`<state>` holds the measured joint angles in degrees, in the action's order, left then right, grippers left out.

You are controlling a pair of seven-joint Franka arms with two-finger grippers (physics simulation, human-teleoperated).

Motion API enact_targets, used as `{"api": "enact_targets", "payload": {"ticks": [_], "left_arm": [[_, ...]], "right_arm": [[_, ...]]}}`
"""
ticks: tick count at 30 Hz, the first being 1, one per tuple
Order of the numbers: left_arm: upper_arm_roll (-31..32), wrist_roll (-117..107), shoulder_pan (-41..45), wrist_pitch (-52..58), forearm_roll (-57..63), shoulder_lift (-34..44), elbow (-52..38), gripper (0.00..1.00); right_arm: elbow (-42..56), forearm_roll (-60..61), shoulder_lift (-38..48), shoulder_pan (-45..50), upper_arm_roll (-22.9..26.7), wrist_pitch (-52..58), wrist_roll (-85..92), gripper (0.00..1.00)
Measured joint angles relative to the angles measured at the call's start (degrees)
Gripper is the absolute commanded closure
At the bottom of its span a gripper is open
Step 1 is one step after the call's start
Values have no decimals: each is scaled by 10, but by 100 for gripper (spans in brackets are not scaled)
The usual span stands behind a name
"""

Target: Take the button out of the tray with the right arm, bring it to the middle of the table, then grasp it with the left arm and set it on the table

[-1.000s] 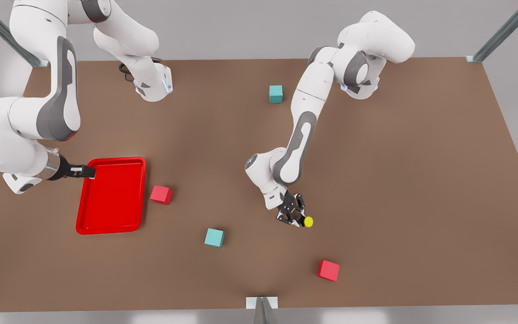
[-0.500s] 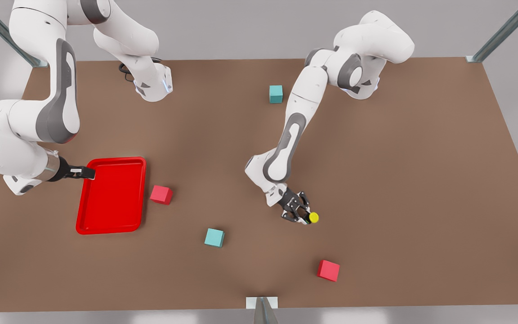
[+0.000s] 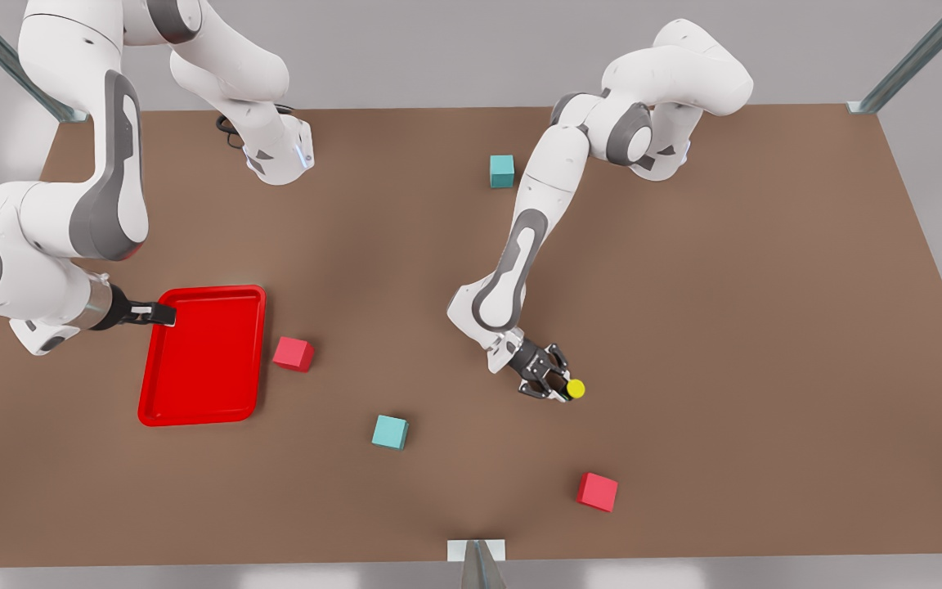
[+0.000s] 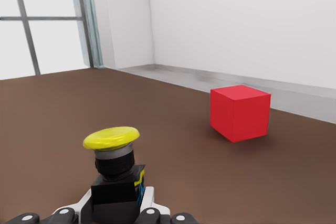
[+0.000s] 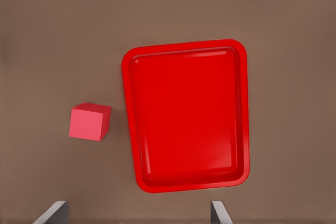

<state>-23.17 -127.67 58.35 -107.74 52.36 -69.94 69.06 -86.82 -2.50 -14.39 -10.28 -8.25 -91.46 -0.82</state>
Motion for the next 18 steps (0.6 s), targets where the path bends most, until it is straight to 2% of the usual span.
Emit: {"api": "enact_targets", "payload": {"ticks": [8,9,10,11,18], "left_arm": [[0,-3,4,8,0,-11,0,54],[0,-4,4,8,1,-11,0,39],[0,-4,4,8,2,-11,0,3],[0,-4,5,9,3,-10,0,0],[0,-3,13,20,3,5,0,0]], "right_arm": [[1,-1,0,-1,0,6,0,0],[1,-1,0,-1,0,6,0,0],[1,-1,0,-1,0,7,0,0],[1,-2,0,-1,0,7,0,0],[0,-3,0,-1,0,8,0,0]]}}
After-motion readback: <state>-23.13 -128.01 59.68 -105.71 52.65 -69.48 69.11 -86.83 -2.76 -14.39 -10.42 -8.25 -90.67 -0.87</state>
